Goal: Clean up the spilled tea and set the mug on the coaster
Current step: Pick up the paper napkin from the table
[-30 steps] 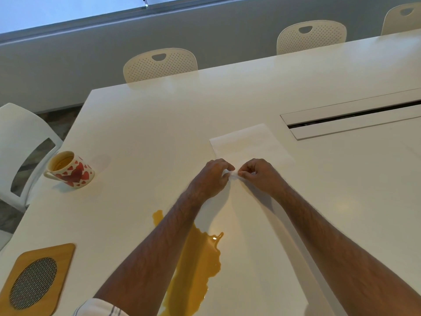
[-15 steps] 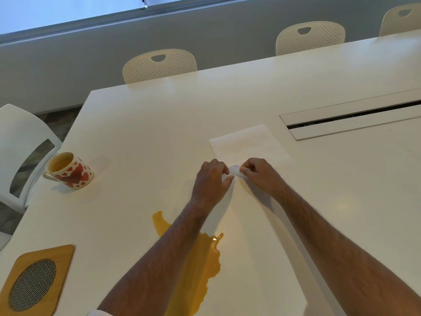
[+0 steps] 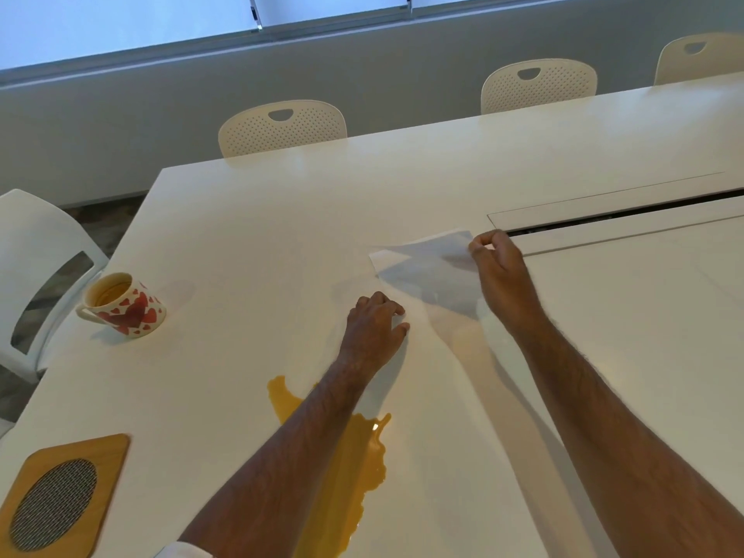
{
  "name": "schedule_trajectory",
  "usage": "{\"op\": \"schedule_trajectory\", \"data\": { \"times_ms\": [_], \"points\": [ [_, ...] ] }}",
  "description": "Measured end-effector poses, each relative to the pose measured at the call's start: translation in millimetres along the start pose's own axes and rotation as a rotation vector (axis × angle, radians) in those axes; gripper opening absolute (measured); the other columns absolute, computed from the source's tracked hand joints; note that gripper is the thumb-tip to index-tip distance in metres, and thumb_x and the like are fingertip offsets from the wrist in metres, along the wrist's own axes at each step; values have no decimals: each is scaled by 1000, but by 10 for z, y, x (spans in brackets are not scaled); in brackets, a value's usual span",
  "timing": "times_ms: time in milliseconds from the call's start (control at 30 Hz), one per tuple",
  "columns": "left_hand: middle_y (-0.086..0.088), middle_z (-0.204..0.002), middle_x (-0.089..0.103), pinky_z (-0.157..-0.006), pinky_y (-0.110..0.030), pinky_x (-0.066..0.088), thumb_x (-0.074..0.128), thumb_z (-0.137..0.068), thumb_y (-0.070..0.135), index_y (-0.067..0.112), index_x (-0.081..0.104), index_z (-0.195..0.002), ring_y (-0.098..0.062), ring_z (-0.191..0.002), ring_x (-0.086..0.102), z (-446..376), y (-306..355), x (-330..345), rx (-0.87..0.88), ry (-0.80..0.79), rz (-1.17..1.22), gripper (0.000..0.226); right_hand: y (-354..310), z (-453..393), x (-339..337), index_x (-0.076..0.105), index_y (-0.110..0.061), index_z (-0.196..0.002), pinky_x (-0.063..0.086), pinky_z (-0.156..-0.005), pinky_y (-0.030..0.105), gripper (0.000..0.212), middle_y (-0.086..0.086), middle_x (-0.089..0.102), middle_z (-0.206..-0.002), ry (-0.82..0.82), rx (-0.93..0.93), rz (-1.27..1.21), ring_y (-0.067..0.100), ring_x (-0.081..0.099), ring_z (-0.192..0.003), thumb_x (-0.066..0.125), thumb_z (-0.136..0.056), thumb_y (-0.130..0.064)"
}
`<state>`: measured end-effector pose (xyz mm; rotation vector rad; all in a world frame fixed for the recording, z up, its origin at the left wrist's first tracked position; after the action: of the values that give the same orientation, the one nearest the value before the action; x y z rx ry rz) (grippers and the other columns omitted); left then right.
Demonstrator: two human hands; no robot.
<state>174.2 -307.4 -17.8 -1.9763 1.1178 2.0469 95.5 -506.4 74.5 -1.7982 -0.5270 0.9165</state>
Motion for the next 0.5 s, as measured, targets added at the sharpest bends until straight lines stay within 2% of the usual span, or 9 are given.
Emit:
{"op": "schedule_trajectory", "data": {
  "times_ms": [167, 267, 367, 433, 500],
  "points": [
    [1, -130, 60, -106, -39, 40, 66, -97, 41, 19, 67, -122, -23, -125, 49, 6, 42, -77, -14, -33, 52, 33, -384, 138, -245, 54, -17, -103, 36, -61, 8, 14, -12, 51, -84, 29, -62, -62, -8, 48, -69, 45, -109, -25],
    [7, -126, 58, -104, -38, 46, 66, -96, 52, 24, 56, -120, -15, -121, 51, 71, 69, -220, -133, 48, 403, 38, -552, 209, -302, 52, -22, -98, 38, -67, 21, 16, -14, 50, -82, -36, -57, -91, -2, 47, -70, 44, -109, -30],
    [10, -137, 55, -111, -37, 46, 61, -93, 64, 31, 47, -130, -9, -130, 51, 200, 144, -373, -237, 121, 842, 52, -685, 295, -305, 52, -29, -91, 36, -69, 31, 22, -20, 52, -77, -136, -47, -128, 4, 46, -72, 42, -109, -37],
    [11, -146, 51, -111, -27, 41, 58, -89, 67, 35, 40, -138, -6, -138, 47, 291, 221, -457, -254, 125, 1028, 61, -773, 352, -308, 52, -30, -87, 35, -68, 33, 25, -22, 51, -70, -176, -42, -164, 4, 45, -67, 43, -109, -38],
    [12, -149, 51, -106, -19, 39, 60, -87, 66, 35, 39, -141, -4, -141, 46, 382, 252, -519, -252, 148, 1132, 66, -867, 404, -322, 55, -30, -88, 38, -70, 35, 25, -19, 54, -73, -192, -48, -191, 8, 48, -70, 44, -108, -40]
  ]
}}
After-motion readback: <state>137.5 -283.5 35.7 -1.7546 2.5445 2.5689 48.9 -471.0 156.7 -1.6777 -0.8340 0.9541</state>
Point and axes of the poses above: each hand's wrist, its own z-axis away from the middle knuckle, its own x-axis out of the palm, y = z × x, the point moved 5 cm from there along -z, towards the middle knuckle
